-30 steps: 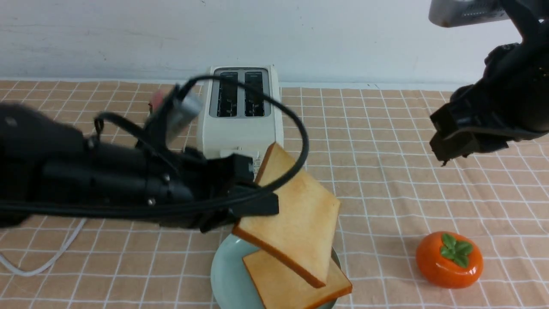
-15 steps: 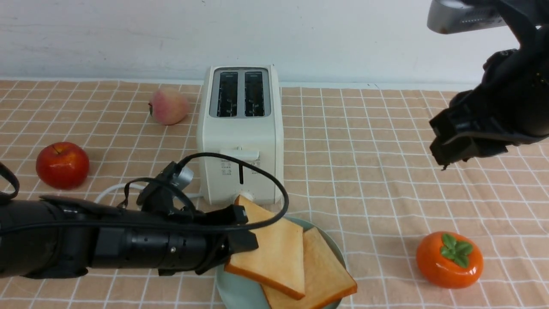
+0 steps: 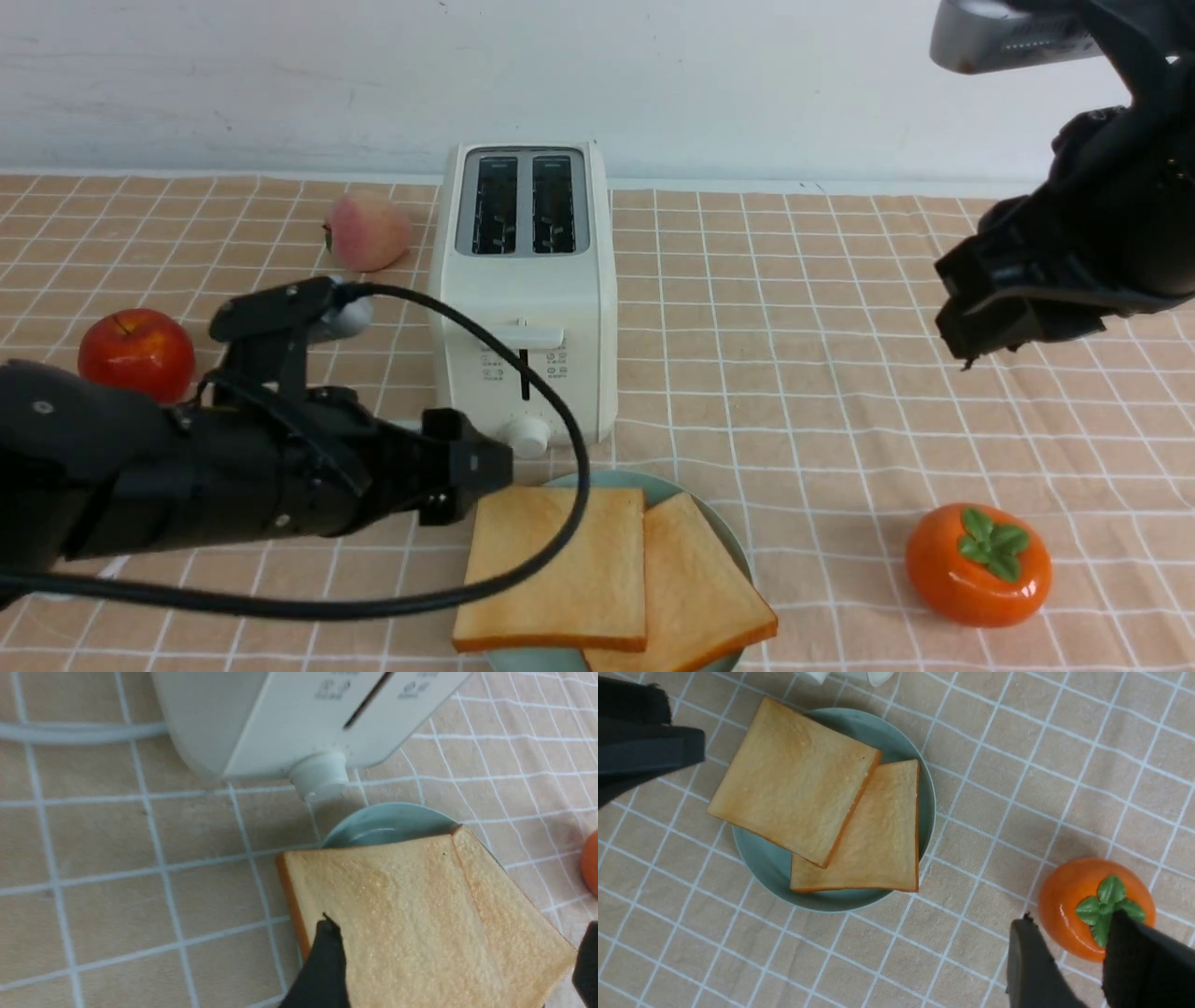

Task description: Take toasted bread from bread machine on light coffee tablecloth place on plate.

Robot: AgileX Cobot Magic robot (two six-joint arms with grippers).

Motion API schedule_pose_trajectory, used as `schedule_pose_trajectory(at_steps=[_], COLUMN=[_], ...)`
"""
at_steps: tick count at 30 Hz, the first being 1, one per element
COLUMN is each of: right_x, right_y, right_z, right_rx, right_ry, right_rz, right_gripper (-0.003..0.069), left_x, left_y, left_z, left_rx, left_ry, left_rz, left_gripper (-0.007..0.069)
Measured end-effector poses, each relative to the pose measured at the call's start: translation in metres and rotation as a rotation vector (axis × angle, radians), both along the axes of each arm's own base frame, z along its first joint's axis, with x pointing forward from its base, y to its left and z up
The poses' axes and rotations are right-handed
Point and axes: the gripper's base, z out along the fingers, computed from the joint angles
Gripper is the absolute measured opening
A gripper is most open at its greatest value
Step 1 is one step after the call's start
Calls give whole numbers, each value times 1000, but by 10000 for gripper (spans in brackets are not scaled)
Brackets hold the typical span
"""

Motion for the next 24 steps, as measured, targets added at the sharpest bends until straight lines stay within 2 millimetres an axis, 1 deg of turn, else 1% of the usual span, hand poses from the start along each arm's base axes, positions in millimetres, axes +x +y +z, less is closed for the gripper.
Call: schedule_pose_trajectory(at_steps=[2, 4, 6, 7, 8, 9, 10, 11, 12, 13, 14, 16, 17, 18, 19, 20, 21, 22, 23, 24], right_x=[0, 1, 3, 3, 5, 5, 6, 6, 6, 5, 3, -2, -5, -6, -12, -13, -27, -34, -35, -55], right_y=[-1, -2, -5, -6, -9, -10, -11, -12, -12, -13, -14, -18, -22, -23, -31, -35, -50, -56, -58, -69], right_z=[0, 0, 0, 0, 0, 0, 0, 1, 0, -1, -3, -6, -9, -9, -14, -15, -19, -27, -28, -40], right_rx=[-6, -18, -38, -42, -56, -62, -65, -60, -60, -43, -25, 12, 32, 34, 52, 49, 56, 48, 43, 53], right_ry=[-3, -8, -17, -19, -27, -34, -43, -59, -62, -92, -113, -144, -162, -166, -199, -215, -304, -333, -345, -432], right_rz=[-2, -10, -50, -60, -101, -124, -138, -150, -151, -161, -167, -190, -212, -211, -246, -257, -279, -281, -284, -274], right_gripper=[239, 239, 239, 239, 239, 239, 239, 233, 229, 199, 169, 95, 47, 38, -3, -9, -19, -19, -19, -19], left_x=[-5, -6, -6, -6, -6, -6, -6, -9, -9, -18, -24, -43, -53, -55, -68, -72, -88, -97, -98, -111], left_y=[10, 23, 44, 46, 60, 69, 75, 79, 79, 78, 75, 68, 65, 64, 62, 62, 63, 65, 65, 67], left_z=[8, 13, 19, 20, 27, 33, 39, 51, 51, 71, 80, 100, 109, 110, 120, 123, 131, 135, 135, 137], left_rx=[24, 53, 111, 117, 162, 181, 188, 190, 191, 168, 152, 114, 101, 99, 90, 90, 85, 87, 87, 83], left_ry=[4, 47, 168, 179, 260, 303, 306, 293, 295, 221, 182, 81, 33, 25, -30, -46, -89, -107, -109, -128], left_rz=[2, 12, 45, 50, 103, 153, 193, 228, 227, 232, 219, 169, 139, 132, 107, 99, 97, 101, 102, 117], left_gripper=[590, 536, 421, 421, 332, 257, 218, 137, 124, 25, -10, -14, -14, -14, -14, -14, -14, -14, -14, -14])
